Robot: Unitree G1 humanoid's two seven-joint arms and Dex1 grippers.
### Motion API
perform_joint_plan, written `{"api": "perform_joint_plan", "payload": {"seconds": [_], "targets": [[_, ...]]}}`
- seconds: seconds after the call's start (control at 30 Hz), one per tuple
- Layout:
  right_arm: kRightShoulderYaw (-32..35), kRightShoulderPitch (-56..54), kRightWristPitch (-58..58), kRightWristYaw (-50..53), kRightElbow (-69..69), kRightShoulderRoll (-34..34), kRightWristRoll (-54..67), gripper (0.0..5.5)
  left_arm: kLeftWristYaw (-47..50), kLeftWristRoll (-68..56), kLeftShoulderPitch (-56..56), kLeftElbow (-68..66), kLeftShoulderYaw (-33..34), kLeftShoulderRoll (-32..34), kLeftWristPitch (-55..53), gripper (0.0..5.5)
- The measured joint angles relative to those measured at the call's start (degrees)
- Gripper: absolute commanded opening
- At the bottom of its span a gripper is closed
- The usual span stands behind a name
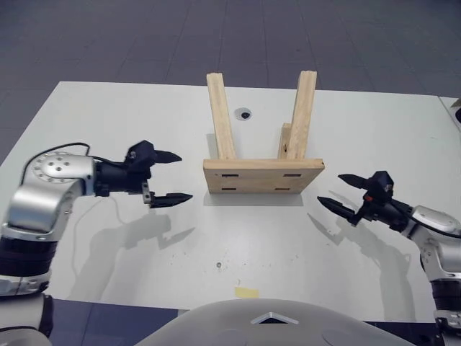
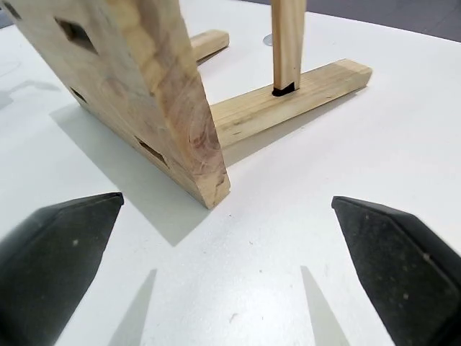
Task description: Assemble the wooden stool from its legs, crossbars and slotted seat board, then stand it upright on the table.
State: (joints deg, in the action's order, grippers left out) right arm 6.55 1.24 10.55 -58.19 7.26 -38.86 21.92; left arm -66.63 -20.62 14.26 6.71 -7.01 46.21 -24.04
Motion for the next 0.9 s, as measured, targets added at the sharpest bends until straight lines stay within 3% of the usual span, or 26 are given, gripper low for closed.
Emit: {"api": "perform_joint_plan", "payload": {"seconds": [0.13,0.27,0.47,0.73,0.9], "targets": [[-4.88,-7.99,-7.40,-2.07,10.01,2.71,-5.00,5.40,0.80,8.58,2.28,-10.06,-7.01,-4.94,10.25,5.38],[-7.32,-13.42,-10.77,-4.18,16.74,5.82,-6.59,4.75,-0.34,11.50,3.81,-14.78,-9.40,-6.98,14.59,5.40],[-7.98,-15.17,-11.49,-6.17,18.88,7.63,-6.76,3.70,0.99,10.79,7.20,-18.24,-8.31,-11.92,14.35,4.34],[-7.86,-12.70,-8.66,-7.11,16.19,7.21,-6.49,2.37,0.11,10.97,7.75,-18.18,-9.13,-13.61,14.02,2.92],[-7.85,-9.31,-3.67,-10.00,10.95,6.04,-4.48,2.22,-3.47,7.86,4.66,-13.41,-8.60,-10.64,8.42,2.20]]}}
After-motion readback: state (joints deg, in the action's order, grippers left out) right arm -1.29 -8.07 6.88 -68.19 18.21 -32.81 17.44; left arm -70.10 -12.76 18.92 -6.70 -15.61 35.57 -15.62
